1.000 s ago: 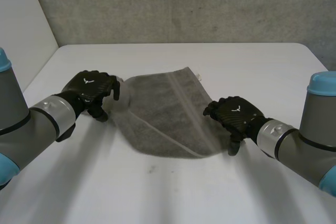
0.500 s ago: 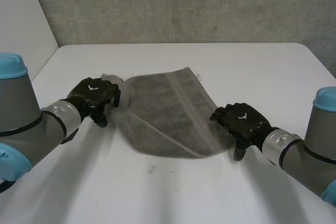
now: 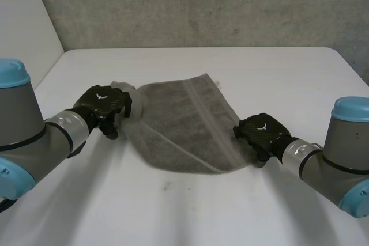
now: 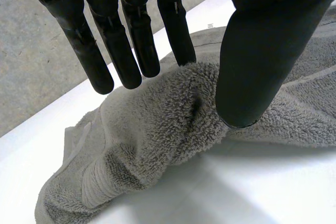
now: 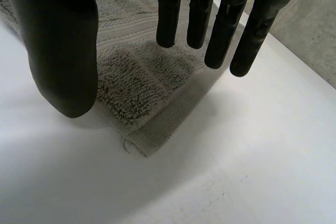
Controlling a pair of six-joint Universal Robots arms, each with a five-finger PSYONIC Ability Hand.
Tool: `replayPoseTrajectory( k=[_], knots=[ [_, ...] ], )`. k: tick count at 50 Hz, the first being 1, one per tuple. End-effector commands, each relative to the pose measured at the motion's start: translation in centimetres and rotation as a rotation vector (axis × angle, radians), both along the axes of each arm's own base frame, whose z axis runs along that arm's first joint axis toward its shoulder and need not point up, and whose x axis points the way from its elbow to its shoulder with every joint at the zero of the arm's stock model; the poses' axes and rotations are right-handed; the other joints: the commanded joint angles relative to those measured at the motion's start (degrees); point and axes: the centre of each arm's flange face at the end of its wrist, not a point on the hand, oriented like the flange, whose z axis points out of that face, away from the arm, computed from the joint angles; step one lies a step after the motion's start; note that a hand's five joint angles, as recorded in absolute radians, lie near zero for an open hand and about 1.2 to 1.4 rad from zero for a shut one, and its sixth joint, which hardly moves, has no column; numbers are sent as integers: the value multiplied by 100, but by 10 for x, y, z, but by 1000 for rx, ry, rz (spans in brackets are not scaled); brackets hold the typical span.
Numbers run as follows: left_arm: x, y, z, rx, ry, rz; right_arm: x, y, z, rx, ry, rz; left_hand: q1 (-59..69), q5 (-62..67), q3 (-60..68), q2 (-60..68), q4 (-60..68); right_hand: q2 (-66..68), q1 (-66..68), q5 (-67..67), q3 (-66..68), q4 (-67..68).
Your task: Fold the towel.
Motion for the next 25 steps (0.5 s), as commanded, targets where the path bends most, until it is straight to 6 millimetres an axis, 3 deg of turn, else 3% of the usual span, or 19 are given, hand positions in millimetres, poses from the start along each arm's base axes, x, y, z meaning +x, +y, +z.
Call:
replayPoseTrajectory(
  k=[1,25],
  knots=[
    [0,0,1,-4,2,0,1,-3,-1,-3,0,-1,608,599,599,602,605,288,284,200,248,252],
    [0,2,1,0,4,-2,6,-12,-7,-13,0,6,608,599,599,602,605,775,771,688,735,739]
  ],
)
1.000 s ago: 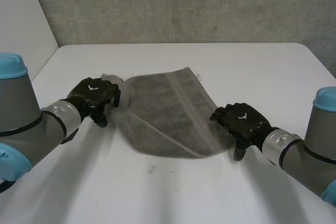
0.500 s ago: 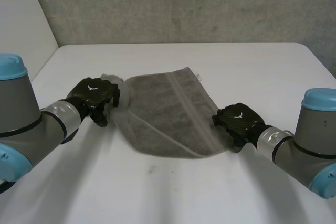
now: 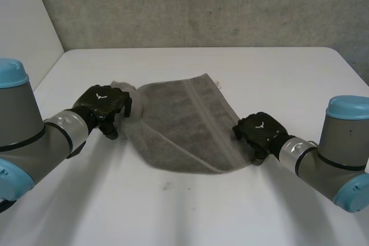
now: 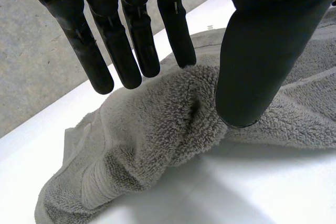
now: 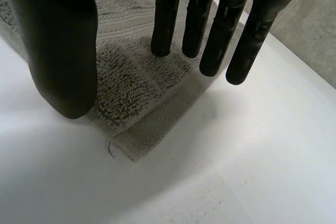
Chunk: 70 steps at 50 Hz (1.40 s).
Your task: Fold the towel.
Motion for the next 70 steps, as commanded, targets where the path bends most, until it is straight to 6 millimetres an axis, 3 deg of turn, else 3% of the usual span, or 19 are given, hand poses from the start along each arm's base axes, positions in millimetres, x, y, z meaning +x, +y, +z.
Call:
replayPoseTrajectory(
  k=[1,36,49,57,62,68,70],
  knots=[
    [0,0,0,1,0,-1,1,-4,-3,-7,-1,-1,608,599,599,602,605,376,347,312,343,349],
    [-1,-1,2,-9,2,-3,7,-22,0,-48,-17,-7,591,583,582,585,588,697,668,633,664,670],
    [-1,-1,2,-8,0,-2,8,-20,3,-45,-26,-8,591,583,582,585,588,4578,4550,4515,4545,4551],
    [0,-1,-3,3,-5,-1,8,-19,9,-47,-29,-6,558,549,549,551,554,4644,4615,4580,4611,4617],
    [0,-3,-5,-11,-8,-2,3,-12,35,-54,-28,-11,557,549,549,551,554,4644,4615,4580,4611,4617],
    [-1,-5,-7,-24,-5,3,-5,-3,54,-13,-5,-18,457,448,448,450,453,4644,4615,4580,4611,4617],
    [-1,-5,-7,-25,-3,3,-18,-1,62,26,20,-48,289,281,280,283,286,4644,4615,4580,4611,4617]
  ],
)
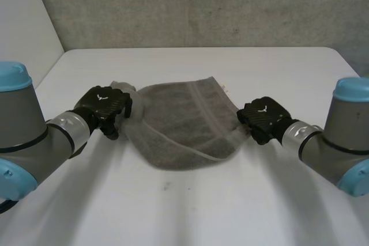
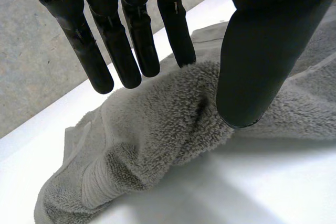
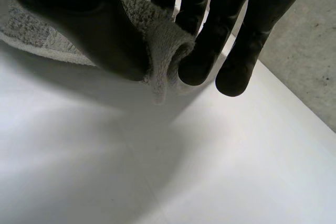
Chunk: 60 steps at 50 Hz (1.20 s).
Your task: Fold the towel.
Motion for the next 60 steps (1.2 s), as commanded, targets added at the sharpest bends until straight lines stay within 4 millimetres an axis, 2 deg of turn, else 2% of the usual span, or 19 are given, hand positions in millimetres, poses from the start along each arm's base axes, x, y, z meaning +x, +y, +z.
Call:
replayPoseTrajectory(
  k=[1,3,6,8,12,17,19,30,44,49,55,57,58,60],
  knots=[
    [0,-2,-1,-15,2,4,-21,11,29,77,45,-38,321,352,335,330,336,530,474,363,442,341],
    [0,-2,0,-19,4,4,-36,12,32,95,90,-57,170,200,184,179,185,530,474,363,442,341],
    [0,-3,4,-31,8,2,-43,12,32,93,120,-60,-318,-287,-304,-309,-303,530,474,363,442,341],
    [-1,-4,7,-42,12,1,-58,12,34,67,180,-80,-619,-589,-605,-610,-605,530,474,363,442,341],
    [-2,-9,11,-58,23,1,-70,10,35,39,228,-94,-1394,-1364,-1381,-1385,-1380,530,474,363,442,341],
    [-7,-23,20,-120,42,-1,-82,8,32,37,261,-110,-1966,-1936,-1953,-1957,-1952,530,474,363,442,341],
    [-11,-38,17,-137,45,5,-88,5,32,38,266,-128,-1983,-1953,-1969,-1974,-1969,530,474,363,442,341],
    [-24,-83,-9,-84,24,7,-96,-1,30,43,265,-152,-1983,-1953,-1969,-1974,-1969,530,474,363,442,341],
    [-46,-116,-37,-2,34,-95,-96,0,24,56,262,-144,-1882,-1852,-1869,-1873,-1868,530,474,363,442,341],
    [-51,-129,-53,52,23,-109,-96,1,18,76,262,-140,-1564,-1533,-1550,-1555,-1549,530,474,363,442,341],
    [-57,-130,-63,93,28,-152,-96,1,16,83,263,-139,-890,-859,-876,-881,-875,530,474,363,442,341],
    [-60,-129,-65,97,24,-159,-96,1,13,91,262,-137,96,126,110,105,111,530,474,363,442,341],
    [-60,-129,-66,97,24,-159,-96,1,13,91,262,-137,103,133,116,112,117,530,474,363,442,341],
    [-60,-130,-63,83,18,-151,-96,0,13,89,262,-137,2011,2042,2025,2020,2026,530,474,363,442,341]
  ],
)
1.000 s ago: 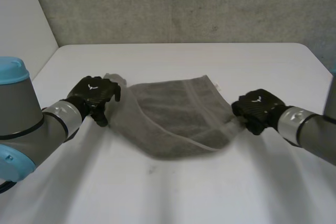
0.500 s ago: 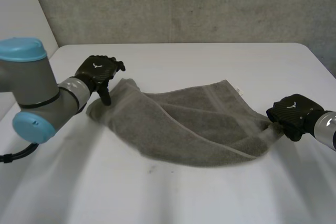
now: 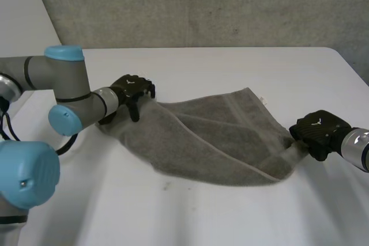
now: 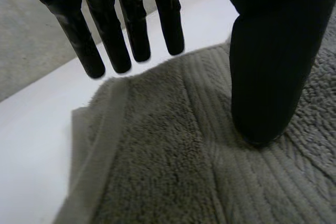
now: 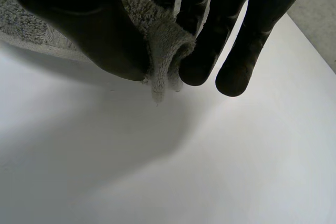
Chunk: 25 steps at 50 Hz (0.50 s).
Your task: Fold the towel.
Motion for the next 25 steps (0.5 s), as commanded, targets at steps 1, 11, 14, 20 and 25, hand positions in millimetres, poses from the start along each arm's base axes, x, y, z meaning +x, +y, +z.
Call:
replayPoseTrajectory(
  k=[1,11,14,20,25],
  knots=[
    [-4,0,-1,-3,-7,-10,0,-1,-3,8,-1,1,2937,2946,2945,2941,2940,530,458,363,442,341],
    [-12,12,66,-129,3,62,0,-4,-3,-20,0,-1,4751,4761,4759,4756,4755,530,458,363,442,341],
    [-11,15,78,-139,8,69,-2,-6,1,-22,-9,-9,4751,4761,4759,4756,4755,530,458,363,442,341],
    [-1,40,104,-116,-5,71,-6,-7,10,-43,-12,-29,4751,4761,4759,4756,4755,530,458,363,442,341],
    [17,68,115,-61,-26,82,-11,-6,26,-55,-20,-49,4751,4761,4759,4756,4755,530,458,363,442,341]
  ],
)
